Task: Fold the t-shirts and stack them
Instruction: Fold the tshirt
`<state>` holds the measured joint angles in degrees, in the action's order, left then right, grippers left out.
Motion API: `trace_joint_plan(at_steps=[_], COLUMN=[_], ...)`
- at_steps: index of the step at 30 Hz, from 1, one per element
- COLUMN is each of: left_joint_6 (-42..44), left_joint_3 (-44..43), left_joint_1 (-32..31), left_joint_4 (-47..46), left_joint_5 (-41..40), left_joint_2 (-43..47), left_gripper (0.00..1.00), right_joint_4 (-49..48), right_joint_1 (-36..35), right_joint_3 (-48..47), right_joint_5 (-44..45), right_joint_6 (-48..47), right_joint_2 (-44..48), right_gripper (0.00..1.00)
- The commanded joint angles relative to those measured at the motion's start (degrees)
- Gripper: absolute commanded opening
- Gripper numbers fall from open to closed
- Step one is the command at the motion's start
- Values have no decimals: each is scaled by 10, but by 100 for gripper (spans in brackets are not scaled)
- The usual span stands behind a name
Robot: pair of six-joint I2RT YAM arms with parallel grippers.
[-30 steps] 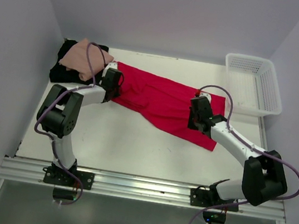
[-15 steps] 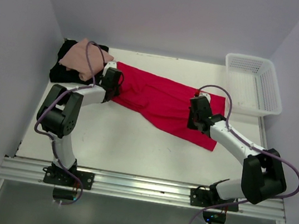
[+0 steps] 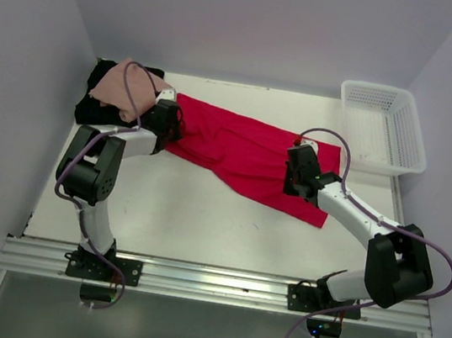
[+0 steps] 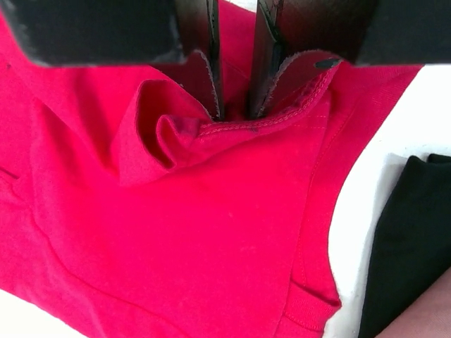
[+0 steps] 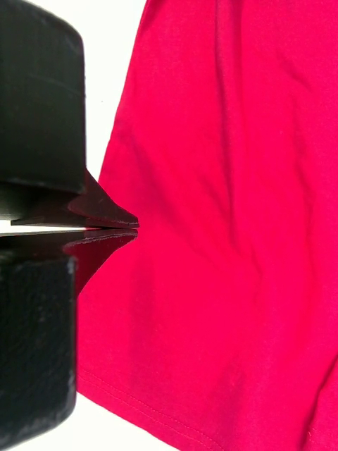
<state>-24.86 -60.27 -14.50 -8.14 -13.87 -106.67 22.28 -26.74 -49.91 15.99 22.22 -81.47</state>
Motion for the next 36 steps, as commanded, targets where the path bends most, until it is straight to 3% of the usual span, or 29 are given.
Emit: trace_joint_plan(at_steps=[1,2,4,7,13,20,21,23,25,27,36], left_joint_6=[-2,-4,-4,-7,-32,-88,-93,-109,-119,-123,-144], left_joint_3=[-7,-5,-3,-1,8,64,81,98,124,139,148], left_joint_1=[6,6,6,6,-2,-19,-23,-25,-26,-26,-27], left_joint_4=[-28,-28,-28,-22,28,139,149,180,202,218,331], left_joint_5=[-3,-4,-5,1,5,54,61,78,98,104,152], left_joint_2=[-8,-5,-4,3,53,206,223,272,326,363,536], left_gripper=[23,15,12,0,0,0,0,0,0,0,0], right_joint_4=[-1,-1,-1,-1,0,13,18,26,46,62,106], right_joint_1=[-2,-3,-3,-3,-2,-2,-2,-2,-2,-2,-1], right_joint_3=[-15,-14,-14,-13,-13,-8,-8,-8,-12,-11,34], right_joint_5=[19,19,19,19,21,70,80,111,130,156,214], right_joint_6=[-8,-6,-5,-5,-1,36,43,65,90,103,190], right_joint_2=[15,16,18,20,21,17,16,14,11,10,68], right_gripper=[0,0,0,0,0,1,11,17,36,45,58])
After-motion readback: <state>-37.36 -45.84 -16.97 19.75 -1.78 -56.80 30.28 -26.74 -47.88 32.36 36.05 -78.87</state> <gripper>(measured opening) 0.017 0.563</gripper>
